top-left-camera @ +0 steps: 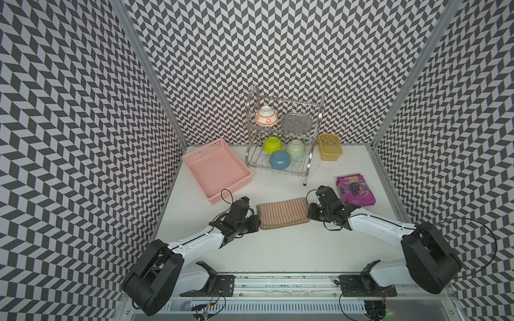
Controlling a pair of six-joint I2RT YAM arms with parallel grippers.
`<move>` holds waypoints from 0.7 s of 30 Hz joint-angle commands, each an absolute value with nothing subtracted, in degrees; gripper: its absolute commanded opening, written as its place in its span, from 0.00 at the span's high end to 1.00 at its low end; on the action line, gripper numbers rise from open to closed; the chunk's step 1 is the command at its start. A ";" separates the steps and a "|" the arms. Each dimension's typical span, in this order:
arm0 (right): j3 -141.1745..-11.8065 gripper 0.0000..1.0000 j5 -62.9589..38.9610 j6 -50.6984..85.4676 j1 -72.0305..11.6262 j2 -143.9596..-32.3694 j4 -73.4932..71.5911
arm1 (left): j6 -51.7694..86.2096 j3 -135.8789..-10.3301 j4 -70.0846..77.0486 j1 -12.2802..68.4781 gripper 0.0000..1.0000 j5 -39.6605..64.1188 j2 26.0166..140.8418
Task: Fold the square dishcloth
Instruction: Smooth out the cleaning item at the center of the board.
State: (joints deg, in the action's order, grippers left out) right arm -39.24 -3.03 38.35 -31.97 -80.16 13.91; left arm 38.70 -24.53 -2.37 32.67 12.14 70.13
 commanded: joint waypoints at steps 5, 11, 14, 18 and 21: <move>-39.02 1.00 -2.90 37.66 -32.08 -77.74 14.06 | 39.19 -24.23 -3.53 33.05 1.00 11.73 68.46; -36.38 1.00 -4.37 38.29 -32.08 -77.46 13.18 | 39.85 -22.83 -2.22 33.22 1.00 12.38 69.44; -34.87 1.00 -5.23 38.66 -32.11 -77.68 12.37 | 40.07 -22.30 -1.31 33.39 1.00 12.46 70.26; -32.82 1.00 -6.43 39.15 -32.08 -78.59 10.47 | 40.38 -21.75 0.17 33.57 1.00 12.80 72.12; -32.09 1.00 -6.76 39.31 -32.17 -79.56 9.34 | 40.72 -21.46 1.44 33.75 1.00 12.62 73.58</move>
State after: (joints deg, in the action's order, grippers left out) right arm -32.91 -6.11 38.83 -31.97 -78.89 12.99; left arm 40.27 -22.13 -1.08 33.41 12.38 72.58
